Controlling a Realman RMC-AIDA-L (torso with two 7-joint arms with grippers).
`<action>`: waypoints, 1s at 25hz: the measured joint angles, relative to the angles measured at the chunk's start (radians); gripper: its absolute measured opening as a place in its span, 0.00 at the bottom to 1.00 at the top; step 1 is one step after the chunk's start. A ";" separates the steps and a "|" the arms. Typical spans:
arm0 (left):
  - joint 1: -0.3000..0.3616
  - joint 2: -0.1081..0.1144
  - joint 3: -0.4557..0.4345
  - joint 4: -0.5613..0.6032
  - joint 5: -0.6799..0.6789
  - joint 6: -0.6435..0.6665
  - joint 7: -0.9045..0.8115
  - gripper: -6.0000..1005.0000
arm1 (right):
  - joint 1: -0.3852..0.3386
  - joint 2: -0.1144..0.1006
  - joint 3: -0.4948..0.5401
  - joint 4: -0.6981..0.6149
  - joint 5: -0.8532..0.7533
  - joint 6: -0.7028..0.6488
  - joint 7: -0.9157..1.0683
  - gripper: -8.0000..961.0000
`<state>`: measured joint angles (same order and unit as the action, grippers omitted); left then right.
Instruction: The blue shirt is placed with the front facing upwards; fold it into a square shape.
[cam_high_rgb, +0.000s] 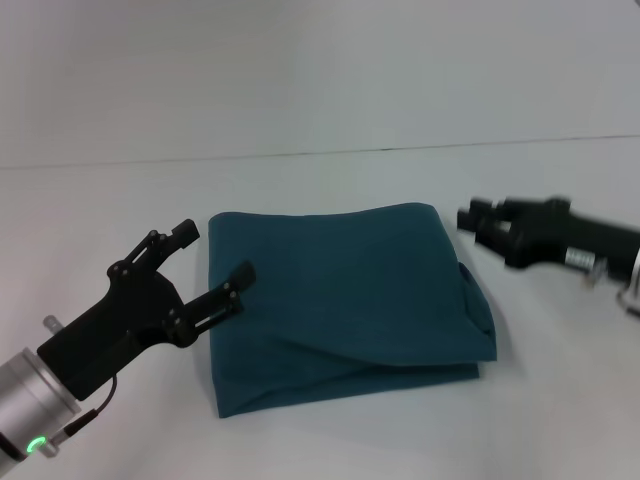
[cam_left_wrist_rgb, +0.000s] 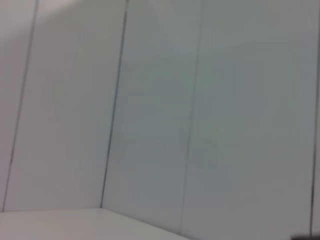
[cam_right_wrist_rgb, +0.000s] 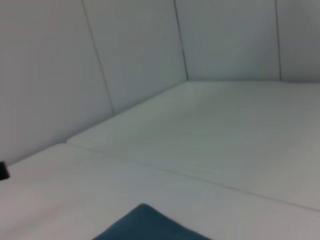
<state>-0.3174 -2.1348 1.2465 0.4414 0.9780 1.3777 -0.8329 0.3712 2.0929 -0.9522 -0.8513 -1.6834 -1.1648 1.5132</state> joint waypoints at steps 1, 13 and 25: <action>0.000 -0.005 -0.008 -0.002 0.000 -0.004 0.004 0.88 | -0.002 0.002 0.003 0.056 0.045 -0.009 -0.081 0.26; -0.008 -0.017 -0.014 -0.003 0.001 -0.008 0.009 0.87 | 0.139 0.006 -0.001 0.633 0.285 -0.015 -0.790 0.07; 0.000 -0.021 -0.013 -0.006 0.001 -0.019 0.009 0.86 | 0.133 0.007 0.023 0.746 0.308 0.049 -0.914 0.05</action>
<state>-0.3175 -2.1554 1.2335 0.4359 0.9787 1.3587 -0.8237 0.5040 2.0999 -0.9288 -0.1053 -1.3754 -1.1160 0.5992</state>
